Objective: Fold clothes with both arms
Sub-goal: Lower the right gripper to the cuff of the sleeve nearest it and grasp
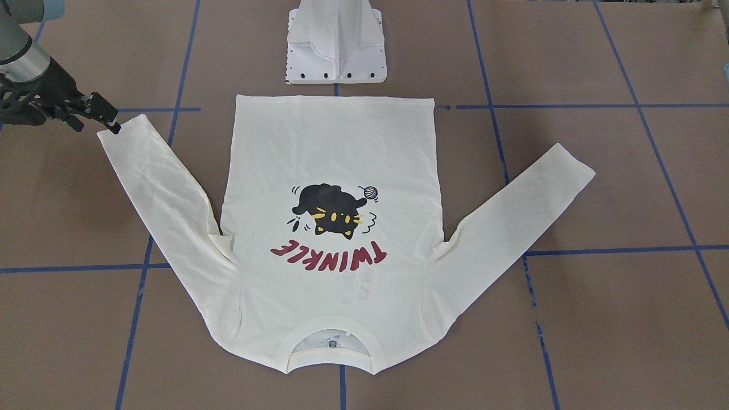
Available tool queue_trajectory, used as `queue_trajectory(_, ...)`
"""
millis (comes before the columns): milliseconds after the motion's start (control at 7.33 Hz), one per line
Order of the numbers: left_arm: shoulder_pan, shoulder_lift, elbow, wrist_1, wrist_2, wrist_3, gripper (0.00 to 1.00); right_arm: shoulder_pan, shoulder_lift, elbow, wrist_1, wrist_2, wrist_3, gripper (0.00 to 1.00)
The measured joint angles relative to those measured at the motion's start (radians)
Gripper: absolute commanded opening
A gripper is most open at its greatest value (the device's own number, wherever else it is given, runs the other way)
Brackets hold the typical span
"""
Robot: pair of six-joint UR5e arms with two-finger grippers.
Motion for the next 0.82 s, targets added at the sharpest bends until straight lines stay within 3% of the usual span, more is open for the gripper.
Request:
queue_trajectory(409,-0.001,0.002,-0.004,-0.001,0.000,0.000,1.00,-0.090,0.013,0.055,-0.132,-0.037,0.015,1.00)
queue_trajectory(818,-0.001,0.003,-0.006,-0.002,0.000,0.000,1.00,-0.099,0.052,-0.017,-0.134,-0.046,0.017,1.00)
